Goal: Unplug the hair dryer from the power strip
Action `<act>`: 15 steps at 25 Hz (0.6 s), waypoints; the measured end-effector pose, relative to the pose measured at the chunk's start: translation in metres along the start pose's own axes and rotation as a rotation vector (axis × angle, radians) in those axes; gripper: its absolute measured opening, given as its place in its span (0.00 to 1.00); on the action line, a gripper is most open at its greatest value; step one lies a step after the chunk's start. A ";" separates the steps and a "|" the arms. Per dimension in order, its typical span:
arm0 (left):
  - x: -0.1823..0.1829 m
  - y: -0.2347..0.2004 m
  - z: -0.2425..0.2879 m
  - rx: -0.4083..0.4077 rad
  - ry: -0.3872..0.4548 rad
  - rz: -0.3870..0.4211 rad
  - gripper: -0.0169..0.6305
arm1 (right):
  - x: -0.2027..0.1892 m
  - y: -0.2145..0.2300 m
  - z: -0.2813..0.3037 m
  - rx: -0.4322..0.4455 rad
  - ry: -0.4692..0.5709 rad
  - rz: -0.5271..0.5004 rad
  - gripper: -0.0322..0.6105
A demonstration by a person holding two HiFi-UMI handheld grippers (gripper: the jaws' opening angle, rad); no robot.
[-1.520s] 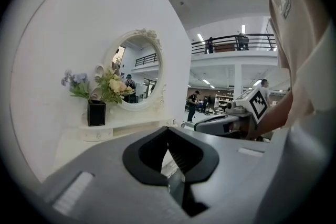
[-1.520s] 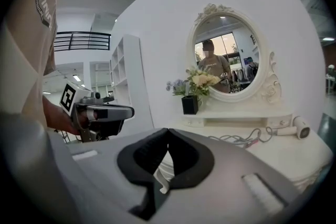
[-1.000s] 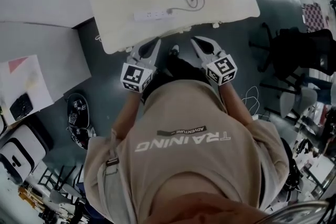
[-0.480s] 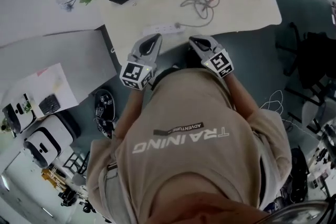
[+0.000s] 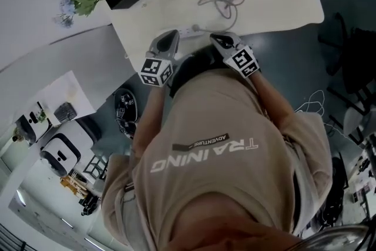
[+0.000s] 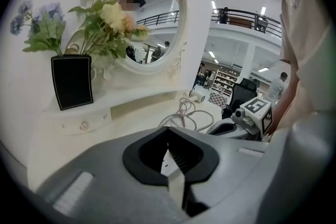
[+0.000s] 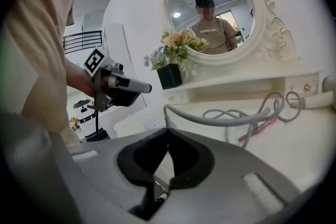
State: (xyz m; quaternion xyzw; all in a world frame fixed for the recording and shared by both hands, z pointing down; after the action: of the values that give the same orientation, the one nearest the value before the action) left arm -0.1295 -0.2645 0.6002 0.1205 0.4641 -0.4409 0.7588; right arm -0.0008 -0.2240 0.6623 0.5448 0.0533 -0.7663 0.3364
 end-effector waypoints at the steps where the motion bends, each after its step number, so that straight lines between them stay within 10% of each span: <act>1: -0.006 -0.002 0.006 -0.003 -0.015 -0.002 0.03 | 0.001 0.003 0.003 0.002 -0.002 -0.005 0.05; 15: -0.069 -0.028 0.038 -0.050 -0.212 0.139 0.03 | 0.018 -0.009 0.053 -0.084 -0.081 -0.018 0.05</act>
State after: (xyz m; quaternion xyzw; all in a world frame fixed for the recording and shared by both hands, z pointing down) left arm -0.1414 -0.2645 0.6831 0.0859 0.3827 -0.3857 0.8351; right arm -0.0519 -0.2489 0.6655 0.4982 0.0766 -0.7880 0.3537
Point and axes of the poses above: the fingertips, and each gripper's own axes: z forward along the fingers, y to its right, x out of its top, the point moved 2 cm from there along -z, backward along the fingers, and after that the axes turned 1 degree about -x, right-handed, at the moved point
